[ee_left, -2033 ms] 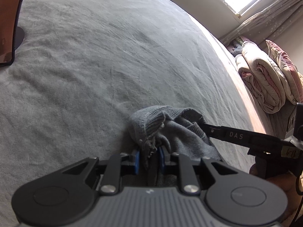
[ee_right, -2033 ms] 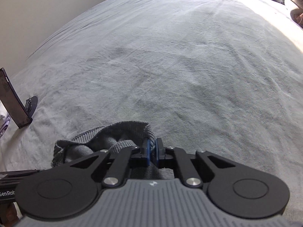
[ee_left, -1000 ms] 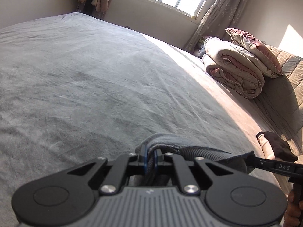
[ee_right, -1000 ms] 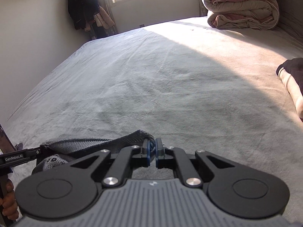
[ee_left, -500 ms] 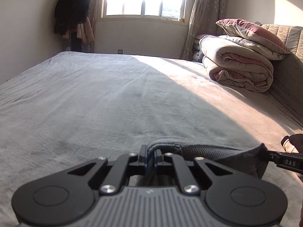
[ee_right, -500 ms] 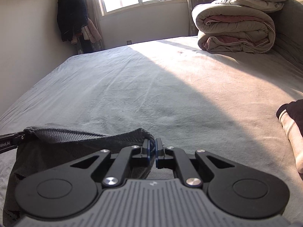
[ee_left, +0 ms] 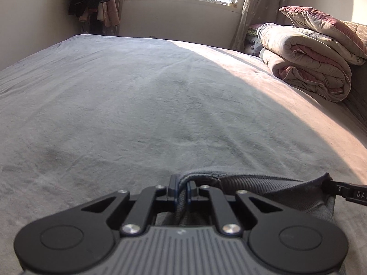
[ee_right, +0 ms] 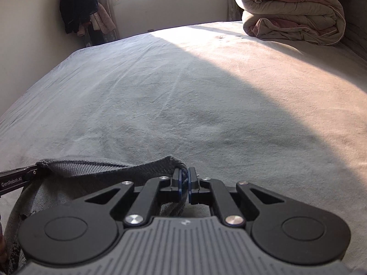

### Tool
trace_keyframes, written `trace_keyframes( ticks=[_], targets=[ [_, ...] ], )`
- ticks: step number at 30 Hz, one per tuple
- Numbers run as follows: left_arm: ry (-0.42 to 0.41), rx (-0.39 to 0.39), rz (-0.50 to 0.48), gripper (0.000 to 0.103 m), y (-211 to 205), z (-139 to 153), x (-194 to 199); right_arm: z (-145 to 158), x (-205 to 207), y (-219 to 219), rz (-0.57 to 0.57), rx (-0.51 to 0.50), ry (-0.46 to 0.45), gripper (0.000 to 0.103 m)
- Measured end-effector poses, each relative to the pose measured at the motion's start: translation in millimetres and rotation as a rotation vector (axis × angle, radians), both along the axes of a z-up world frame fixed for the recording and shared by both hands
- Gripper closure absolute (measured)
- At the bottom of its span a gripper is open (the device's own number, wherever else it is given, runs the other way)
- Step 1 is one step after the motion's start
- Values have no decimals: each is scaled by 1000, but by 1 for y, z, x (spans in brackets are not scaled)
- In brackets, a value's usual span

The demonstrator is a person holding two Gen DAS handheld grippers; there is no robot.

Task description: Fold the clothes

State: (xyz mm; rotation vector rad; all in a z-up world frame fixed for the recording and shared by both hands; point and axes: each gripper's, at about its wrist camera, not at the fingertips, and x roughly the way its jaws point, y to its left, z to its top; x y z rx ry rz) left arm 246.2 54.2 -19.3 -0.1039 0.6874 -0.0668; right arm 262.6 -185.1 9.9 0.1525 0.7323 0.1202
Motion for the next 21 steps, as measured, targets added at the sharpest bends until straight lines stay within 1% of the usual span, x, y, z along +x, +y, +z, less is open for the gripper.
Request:
trace_keyframes(
  ticks=[1,3,4,5,6,7,8,9,11,16,21],
  targets=[
    [5,-4,-3,92,1,-3,-1,-2,1,1,-2,-5,10,97],
    [0,-25,-7,89,5,-3,-5,-3,-1,3,2,-4,30,95],
    [1,-37,-7,79,8,-2,-8,-3,-3,3,4,-1,40,90],
    [6,-46,-3,72,10,0,-11,-2,-5,3,0,5,45,88],
    [14,-53,0,56,13,2,-14,0,-10,2,-6,18,50,86],
    [21,-68,-7,50,16,4,-20,3,-14,-1,-10,37,53,79],
    [30,-88,-21,49,19,5,-26,5,-18,-3,-13,56,57,72],
    [42,-104,-30,47,21,6,-32,9,-26,-7,-20,87,61,61],
    [72,-120,-29,44,25,7,-45,11,-40,-11,-21,116,78,60],
    [125,-156,-22,43,33,5,-84,16,-81,-13,-11,139,131,60],
    [173,-179,-17,42,43,5,-127,14,-123,-10,8,178,196,60]
  ],
)
